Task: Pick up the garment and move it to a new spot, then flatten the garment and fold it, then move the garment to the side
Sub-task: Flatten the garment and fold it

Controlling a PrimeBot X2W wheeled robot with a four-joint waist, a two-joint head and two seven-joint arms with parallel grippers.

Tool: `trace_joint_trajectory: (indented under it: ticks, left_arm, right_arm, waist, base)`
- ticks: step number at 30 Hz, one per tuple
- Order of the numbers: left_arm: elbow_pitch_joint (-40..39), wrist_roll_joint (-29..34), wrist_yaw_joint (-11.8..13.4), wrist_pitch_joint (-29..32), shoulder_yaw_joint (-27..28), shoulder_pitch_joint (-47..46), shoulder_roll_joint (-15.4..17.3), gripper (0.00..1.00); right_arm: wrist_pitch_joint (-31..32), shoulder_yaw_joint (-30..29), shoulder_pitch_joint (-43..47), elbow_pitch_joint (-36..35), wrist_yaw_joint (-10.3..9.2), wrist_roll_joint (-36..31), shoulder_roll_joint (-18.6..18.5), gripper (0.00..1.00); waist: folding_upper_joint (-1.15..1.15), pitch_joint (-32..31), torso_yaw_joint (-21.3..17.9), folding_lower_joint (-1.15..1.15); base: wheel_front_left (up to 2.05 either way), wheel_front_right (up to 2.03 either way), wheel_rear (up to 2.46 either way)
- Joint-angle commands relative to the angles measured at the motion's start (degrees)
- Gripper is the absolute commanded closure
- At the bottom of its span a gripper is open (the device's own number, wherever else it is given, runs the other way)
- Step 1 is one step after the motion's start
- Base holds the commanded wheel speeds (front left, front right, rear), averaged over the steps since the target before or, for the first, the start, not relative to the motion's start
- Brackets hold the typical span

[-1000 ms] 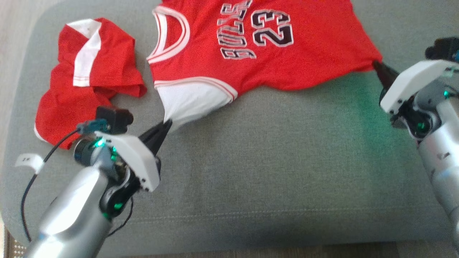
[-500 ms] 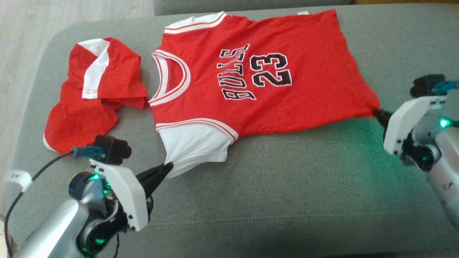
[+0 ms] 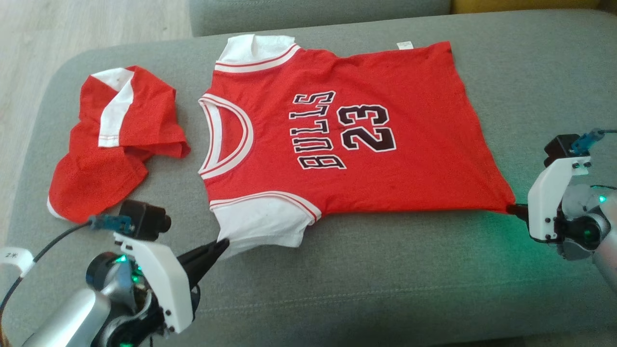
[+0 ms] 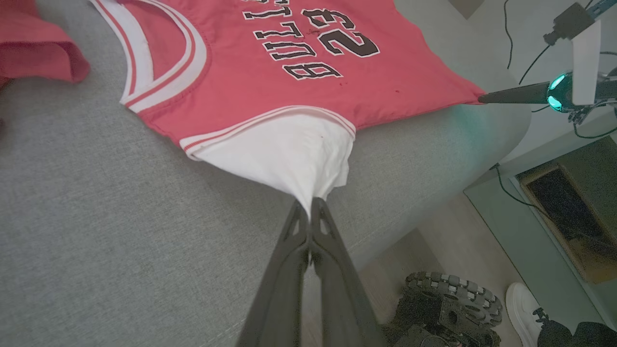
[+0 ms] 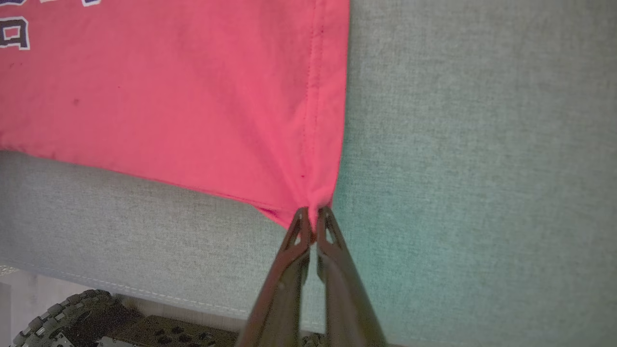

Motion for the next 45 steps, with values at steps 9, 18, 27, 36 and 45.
trace_joint_trajectory:
  ticks: [9,18,27,36,45]
  left_arm:
    - [-4.6,-4.47,-0.18,3.6,3.65,1.08,5.13,1.0]
    - [-8.06,-9.2,-0.68,7.75,3.98,4.47,8.58,1.0]
    - [-11.3,-13.46,-1.09,11.96,3.49,7.15,11.42,1.0]
    - [-13.37,-16.27,-1.37,14.49,2.52,9.78,13.06,1.0]
    - [-15.56,-18.08,-2.42,17.13,0.5,12.14,14.99,1.0]
  right_arm:
    - [4.22,1.45,2.13,-5.98,-0.01,2.32,-5.17,1.0]
    - [6.79,1.1,3.76,-8.39,-0.01,4.09,-6.43,1.0]
    - [13.47,1.21,6.47,-10.53,-0.01,5.74,-7.77,1.0]
    - [19.4,0.8,9.37,-14.34,-0.01,6.2,-9.76,1.0]
    - [23.22,-0.42,12.77,-18.77,-0.01,6.24,-10.91,1.0]
  waist:
    - [0.0,-1.26,-0.42,0.0]
    - [0.0,-1.7,-0.66,0.0]
    - [0.0,-2.99,-1.3,0.0]
    - [0.0,-3.96,-1.84,0.0]
    - [0.0,-4.04,-2.19,0.0]
  base:
    - [0.0,0.0,0.0]
    - [0.0,0.0,0.0]
    - [0.0,0.0,0.0]
    - [0.0,0.0,0.0]
    - [0.0,0.0,0.0]
